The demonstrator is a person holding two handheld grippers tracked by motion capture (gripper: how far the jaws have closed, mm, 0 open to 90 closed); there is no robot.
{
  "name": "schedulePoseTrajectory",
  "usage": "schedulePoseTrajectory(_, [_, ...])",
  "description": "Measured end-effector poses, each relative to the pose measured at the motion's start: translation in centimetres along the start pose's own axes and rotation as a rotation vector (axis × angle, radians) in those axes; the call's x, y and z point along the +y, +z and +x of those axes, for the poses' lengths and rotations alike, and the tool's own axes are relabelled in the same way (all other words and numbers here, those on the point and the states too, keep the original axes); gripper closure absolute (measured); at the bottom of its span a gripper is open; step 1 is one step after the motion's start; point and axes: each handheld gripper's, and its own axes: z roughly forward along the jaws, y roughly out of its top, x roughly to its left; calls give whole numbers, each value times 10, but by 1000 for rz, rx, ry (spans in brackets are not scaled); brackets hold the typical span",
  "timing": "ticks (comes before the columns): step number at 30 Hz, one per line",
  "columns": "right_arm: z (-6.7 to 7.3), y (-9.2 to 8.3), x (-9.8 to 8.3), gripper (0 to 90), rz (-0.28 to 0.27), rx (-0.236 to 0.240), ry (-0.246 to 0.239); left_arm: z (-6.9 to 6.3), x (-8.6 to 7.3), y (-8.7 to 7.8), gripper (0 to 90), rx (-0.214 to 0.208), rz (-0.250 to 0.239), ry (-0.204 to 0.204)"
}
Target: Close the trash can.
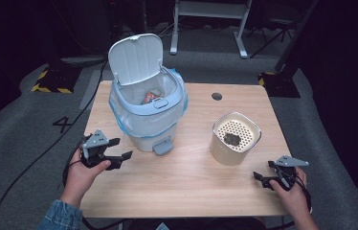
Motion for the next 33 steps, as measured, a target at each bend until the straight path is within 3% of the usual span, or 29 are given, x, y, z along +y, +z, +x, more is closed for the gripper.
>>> schedulePoseTrajectory(9, [0,0,0,147,0,0,0,2,41,-30,300,39,-110,25])
schedulePoseTrajectory(16, [0,0,0,147,0,0,0,5,66,-41,320,63,-191,25])
schedulePoseTrajectory(24, [0,0,0,147,0,0,0,13,89,-46,327,122,-249,5])
schedulePoseTrajectory(33, [0,0,0,147,0,0,0,24,121,-51,335,145,-261,16])
